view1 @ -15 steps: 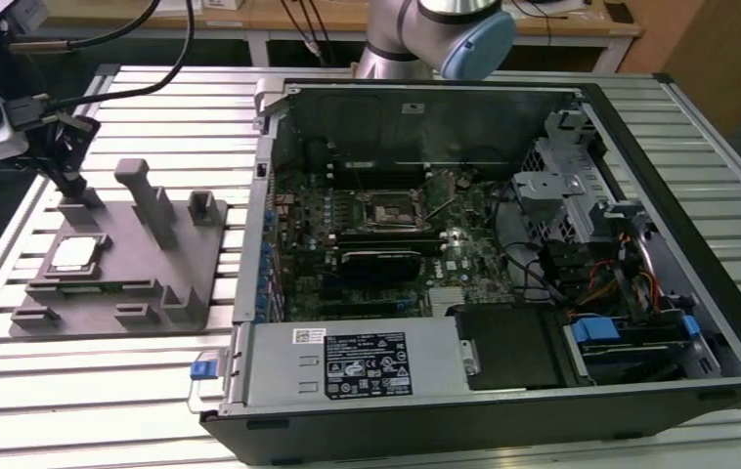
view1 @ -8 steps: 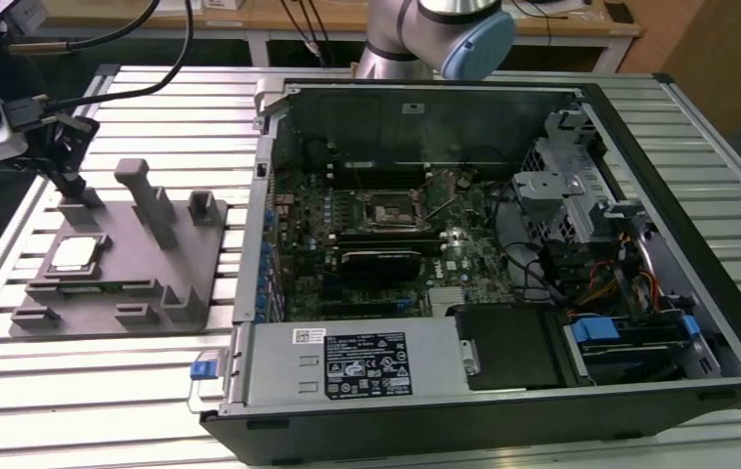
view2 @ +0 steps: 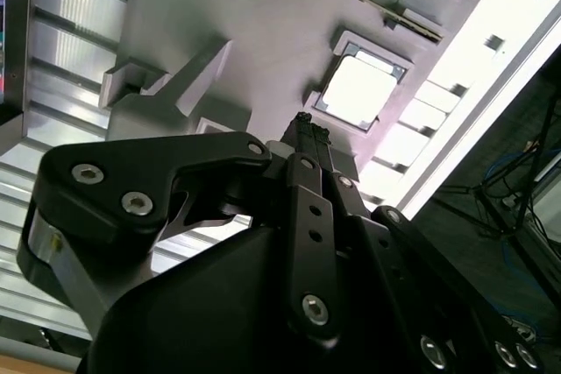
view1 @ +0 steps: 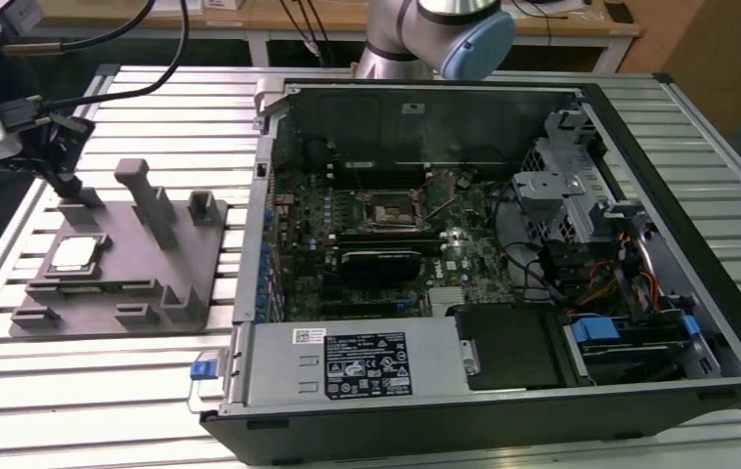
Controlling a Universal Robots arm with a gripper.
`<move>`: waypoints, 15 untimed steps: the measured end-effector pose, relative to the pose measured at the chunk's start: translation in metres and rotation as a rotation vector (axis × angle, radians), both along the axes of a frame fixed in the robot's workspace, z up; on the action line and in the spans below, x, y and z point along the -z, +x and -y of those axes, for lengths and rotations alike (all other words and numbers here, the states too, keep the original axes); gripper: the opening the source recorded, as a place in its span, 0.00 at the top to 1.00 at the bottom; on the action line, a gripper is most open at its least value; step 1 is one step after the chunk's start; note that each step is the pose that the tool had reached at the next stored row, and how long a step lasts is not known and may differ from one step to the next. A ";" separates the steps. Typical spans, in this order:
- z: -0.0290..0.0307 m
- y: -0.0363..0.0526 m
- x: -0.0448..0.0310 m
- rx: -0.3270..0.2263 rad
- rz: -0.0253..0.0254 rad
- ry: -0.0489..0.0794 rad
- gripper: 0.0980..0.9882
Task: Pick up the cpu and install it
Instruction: 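Pick up the cpu and move it towards the insertion slot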
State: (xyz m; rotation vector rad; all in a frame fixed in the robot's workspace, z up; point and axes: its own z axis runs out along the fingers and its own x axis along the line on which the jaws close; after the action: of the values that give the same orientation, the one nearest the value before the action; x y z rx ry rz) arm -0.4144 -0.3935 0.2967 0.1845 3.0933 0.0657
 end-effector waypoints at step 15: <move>0.0000 -0.0102 0.0082 0.000 -0.0001 0.000 0.99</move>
State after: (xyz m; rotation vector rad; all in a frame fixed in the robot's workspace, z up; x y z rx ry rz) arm -0.4246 -0.3935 0.2885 0.1846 3.0934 0.0656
